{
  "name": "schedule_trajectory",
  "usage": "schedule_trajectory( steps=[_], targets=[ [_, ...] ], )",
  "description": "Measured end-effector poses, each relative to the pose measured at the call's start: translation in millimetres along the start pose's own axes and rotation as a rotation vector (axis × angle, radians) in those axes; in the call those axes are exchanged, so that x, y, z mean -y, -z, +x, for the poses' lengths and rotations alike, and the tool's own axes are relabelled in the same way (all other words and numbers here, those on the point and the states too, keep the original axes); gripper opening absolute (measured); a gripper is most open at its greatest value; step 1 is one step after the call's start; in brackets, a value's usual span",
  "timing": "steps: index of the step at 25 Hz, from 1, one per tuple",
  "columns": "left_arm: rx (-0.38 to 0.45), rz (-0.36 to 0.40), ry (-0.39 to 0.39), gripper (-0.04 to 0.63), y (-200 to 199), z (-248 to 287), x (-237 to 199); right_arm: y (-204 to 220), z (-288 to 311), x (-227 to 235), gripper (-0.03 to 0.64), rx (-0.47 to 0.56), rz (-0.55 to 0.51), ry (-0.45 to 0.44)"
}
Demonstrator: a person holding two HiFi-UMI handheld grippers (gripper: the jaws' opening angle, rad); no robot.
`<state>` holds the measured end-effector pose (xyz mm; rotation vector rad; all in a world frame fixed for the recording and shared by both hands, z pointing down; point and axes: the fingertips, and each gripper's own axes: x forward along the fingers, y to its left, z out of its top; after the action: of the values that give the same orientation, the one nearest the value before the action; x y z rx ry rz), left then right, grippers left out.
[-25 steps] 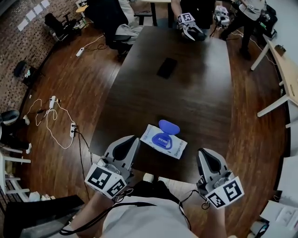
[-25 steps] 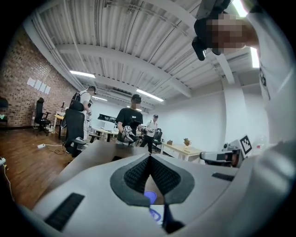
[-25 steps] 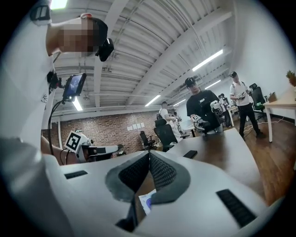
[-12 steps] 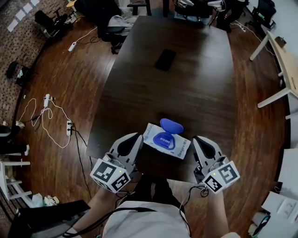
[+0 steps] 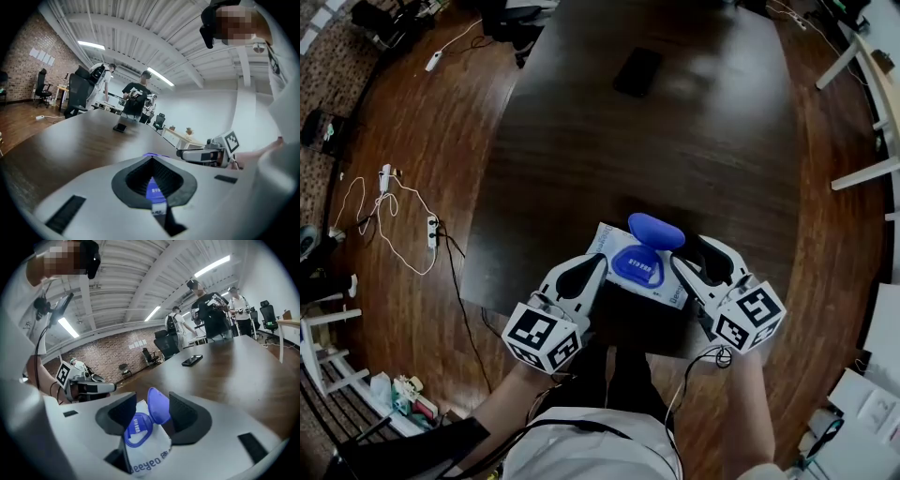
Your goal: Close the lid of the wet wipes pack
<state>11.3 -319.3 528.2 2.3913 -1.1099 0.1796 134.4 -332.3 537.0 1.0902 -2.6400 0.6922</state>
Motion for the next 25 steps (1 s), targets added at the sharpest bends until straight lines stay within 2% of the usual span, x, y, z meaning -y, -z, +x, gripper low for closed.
schedule_trajectory(
  steps=[2, 9, 17, 25],
  targets=[
    [-0.011, -0.02, -0.019, -0.002, 11, 3, -6, 10, 11, 7, 0.224, -0.029, 0.004, -0.007],
    [-0.033, -0.053, -0.049, -0.002, 30, 6, -16, 27, 33, 11, 0.225, -0.071, -0.007, -0.039],
    [-0.012, -0.047, -0.054, -0.002, 21, 4, -21, 13, 28, -11, 0.225, -0.053, -0.02, -0.079],
    [-0.001, -0.032, -0.048, -0.002, 16, -4, -18, 27, 19, -35, 0.225, -0.085, -0.039, -0.111]
  ],
)
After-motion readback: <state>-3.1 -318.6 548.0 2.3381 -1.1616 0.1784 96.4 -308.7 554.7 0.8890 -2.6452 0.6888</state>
